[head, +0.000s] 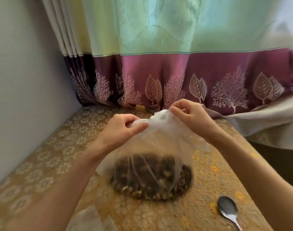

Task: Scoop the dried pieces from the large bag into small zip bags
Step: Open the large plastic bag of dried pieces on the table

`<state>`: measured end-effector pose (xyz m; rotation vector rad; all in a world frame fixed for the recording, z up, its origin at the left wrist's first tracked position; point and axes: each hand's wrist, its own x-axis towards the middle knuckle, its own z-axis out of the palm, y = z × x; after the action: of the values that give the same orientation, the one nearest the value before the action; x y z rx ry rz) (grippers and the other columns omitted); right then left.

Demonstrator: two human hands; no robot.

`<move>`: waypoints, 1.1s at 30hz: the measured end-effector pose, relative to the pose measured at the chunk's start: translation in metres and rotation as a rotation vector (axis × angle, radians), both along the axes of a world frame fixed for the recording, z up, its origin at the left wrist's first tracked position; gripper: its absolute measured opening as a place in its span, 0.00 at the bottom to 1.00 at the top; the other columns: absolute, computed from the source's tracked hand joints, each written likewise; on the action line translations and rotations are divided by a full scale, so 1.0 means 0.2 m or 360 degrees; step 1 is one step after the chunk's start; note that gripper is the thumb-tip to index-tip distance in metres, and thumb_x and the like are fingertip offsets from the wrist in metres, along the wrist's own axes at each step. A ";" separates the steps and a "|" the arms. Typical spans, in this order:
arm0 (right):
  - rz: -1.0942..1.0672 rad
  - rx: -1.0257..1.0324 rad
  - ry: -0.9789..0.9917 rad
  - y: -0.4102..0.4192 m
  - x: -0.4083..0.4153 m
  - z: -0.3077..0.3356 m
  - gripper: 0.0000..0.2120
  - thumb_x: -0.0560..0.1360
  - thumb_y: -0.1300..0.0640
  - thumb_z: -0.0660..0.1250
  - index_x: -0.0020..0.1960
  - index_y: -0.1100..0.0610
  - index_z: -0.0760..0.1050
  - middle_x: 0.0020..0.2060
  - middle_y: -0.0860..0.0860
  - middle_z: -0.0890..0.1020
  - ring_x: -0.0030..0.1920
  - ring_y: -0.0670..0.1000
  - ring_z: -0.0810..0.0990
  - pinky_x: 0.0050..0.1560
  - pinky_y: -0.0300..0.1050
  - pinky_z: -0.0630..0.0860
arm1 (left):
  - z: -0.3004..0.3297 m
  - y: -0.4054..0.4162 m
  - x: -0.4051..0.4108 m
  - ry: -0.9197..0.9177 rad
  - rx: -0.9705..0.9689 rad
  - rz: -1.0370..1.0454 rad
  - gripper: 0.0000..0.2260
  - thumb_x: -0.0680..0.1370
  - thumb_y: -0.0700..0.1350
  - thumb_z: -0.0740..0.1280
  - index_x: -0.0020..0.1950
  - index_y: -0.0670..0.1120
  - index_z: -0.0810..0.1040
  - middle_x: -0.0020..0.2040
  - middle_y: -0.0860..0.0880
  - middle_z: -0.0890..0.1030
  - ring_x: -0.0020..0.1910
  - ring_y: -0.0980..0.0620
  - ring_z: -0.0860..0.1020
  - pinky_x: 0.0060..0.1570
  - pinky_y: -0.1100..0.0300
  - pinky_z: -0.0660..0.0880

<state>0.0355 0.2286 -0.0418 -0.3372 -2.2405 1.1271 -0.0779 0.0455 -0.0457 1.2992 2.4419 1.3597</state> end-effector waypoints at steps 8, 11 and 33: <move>0.0140 0.0267 0.0007 -0.35 0.20 0.15 0.07 0.75 0.55 0.69 0.52 0.52 0.81 0.42 0.46 0.81 0.44 0.45 0.78 0.48 0.41 0.74 | 0.19 -0.14 0.22 -0.0143 0.0275 -0.0011 0.06 0.73 0.50 0.70 0.43 0.47 0.80 0.38 0.51 0.80 0.34 0.62 0.75 0.32 0.73 0.71; 0.0235 -0.0126 -0.0039 -0.36 0.30 0.19 0.05 0.75 0.55 0.68 0.42 0.56 0.79 0.34 0.49 0.78 0.35 0.45 0.74 0.37 0.39 0.71 | 0.20 -0.23 0.25 -0.0143 0.0218 -0.0028 0.06 0.72 0.49 0.71 0.42 0.48 0.79 0.36 0.52 0.79 0.30 0.64 0.74 0.30 0.71 0.69; -0.0833 0.0230 0.0709 -0.53 0.47 0.15 0.08 0.74 0.61 0.68 0.52 0.59 0.71 0.41 0.44 0.70 0.41 0.46 0.72 0.43 0.36 0.69 | 0.15 -0.52 0.30 -0.0232 0.0293 0.0298 0.09 0.75 0.51 0.67 0.51 0.48 0.73 0.45 0.51 0.78 0.43 0.54 0.76 0.35 0.61 0.69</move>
<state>0.1300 0.1225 -0.0114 -0.5176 -1.6905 0.6757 -0.0188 -0.0575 -0.0150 0.9801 2.4386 1.6951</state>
